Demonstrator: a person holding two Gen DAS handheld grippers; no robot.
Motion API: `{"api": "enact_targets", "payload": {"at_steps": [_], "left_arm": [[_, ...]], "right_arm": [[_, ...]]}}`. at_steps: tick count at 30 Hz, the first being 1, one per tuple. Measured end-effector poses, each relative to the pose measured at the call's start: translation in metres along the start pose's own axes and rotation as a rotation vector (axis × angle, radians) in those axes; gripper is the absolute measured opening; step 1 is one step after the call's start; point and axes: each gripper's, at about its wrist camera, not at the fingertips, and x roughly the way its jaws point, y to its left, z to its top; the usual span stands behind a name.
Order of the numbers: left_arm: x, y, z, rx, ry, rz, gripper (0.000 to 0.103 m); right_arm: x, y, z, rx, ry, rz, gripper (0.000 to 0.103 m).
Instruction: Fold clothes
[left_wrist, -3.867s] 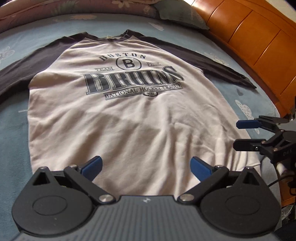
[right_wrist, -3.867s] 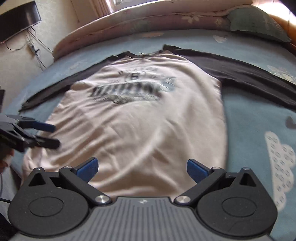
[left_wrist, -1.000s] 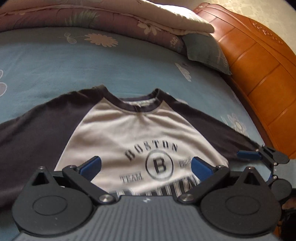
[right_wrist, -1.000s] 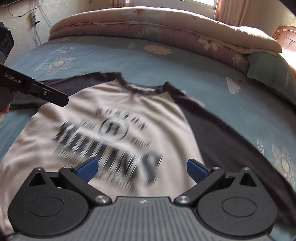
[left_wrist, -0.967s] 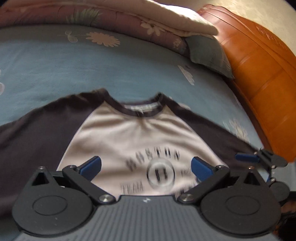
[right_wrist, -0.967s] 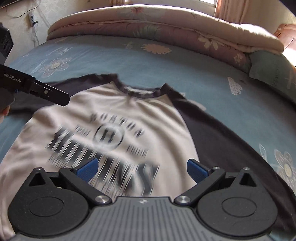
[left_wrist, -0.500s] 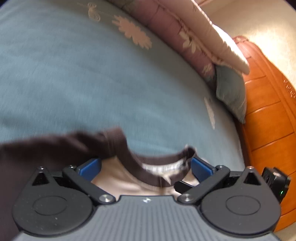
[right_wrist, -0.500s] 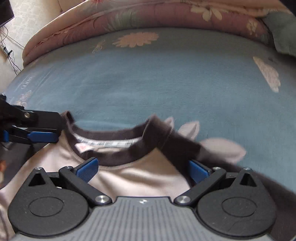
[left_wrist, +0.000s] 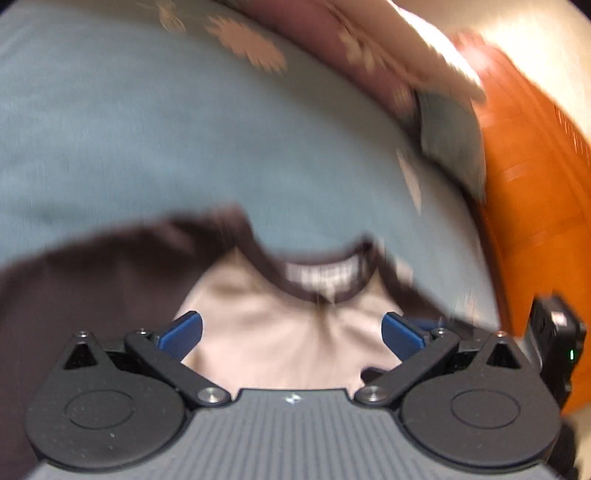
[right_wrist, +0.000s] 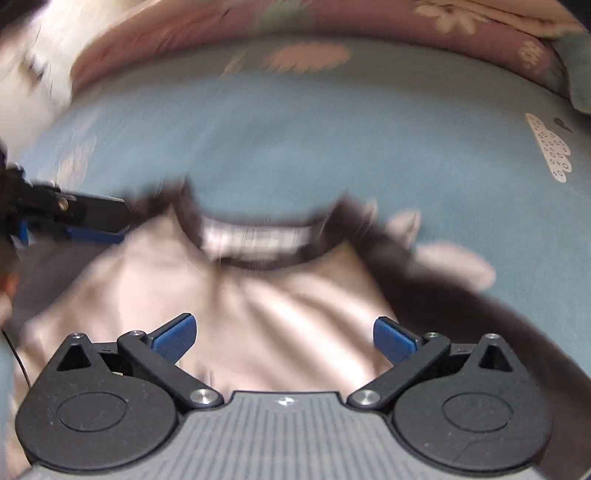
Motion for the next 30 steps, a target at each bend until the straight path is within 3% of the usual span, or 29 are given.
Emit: {"api": "enact_targets", "payload": {"at_steps": [3,6,9,13,18,20,23,24,27,30], "left_arm": [[0.0,0.007,0.003,-0.009,-0.034,-0.003,0.102],[0.0,0.016,0.007,-0.023,-0.075,-0.008,0.102],[-0.01,0.014,0.014,-0.038,-0.079,0.089,0.101],[-0.037,0.006,-0.009,-0.021,-0.022,0.058,0.102],[-0.056,-0.007,-0.063,0.051,0.068,0.046,0.102],[-0.058,-0.002,-0.08,0.057,0.073,0.048,0.102],[-0.057,0.013,-0.099,0.069,0.059,0.101,0.101],[-0.063,0.02,-0.103,0.07,0.036,0.078,0.101],[-0.085,0.032,-0.104,0.015,0.018,0.088,0.101],[-0.099,0.025,-0.106,0.01,0.011,0.147,0.101]], "right_arm": [[0.008,0.006,-0.012,-0.076,-0.021,-0.082,0.103],[0.011,-0.001,-0.004,-0.089,-0.071,-0.111,0.103],[0.012,-0.013,0.005,-0.069,-0.088,-0.157,0.103],[-0.01,-0.023,-0.004,0.028,-0.036,-0.101,0.103],[-0.048,-0.013,-0.047,0.061,0.003,0.025,0.103],[-0.056,-0.009,-0.067,0.083,0.011,0.079,0.103],[-0.059,-0.005,-0.094,0.124,0.016,0.089,0.103],[-0.06,-0.004,-0.103,0.137,0.018,0.089,0.103],[-0.067,-0.007,-0.124,0.084,-0.002,-0.006,0.103],[-0.073,-0.011,-0.142,0.06,0.011,-0.086,0.103]]}}
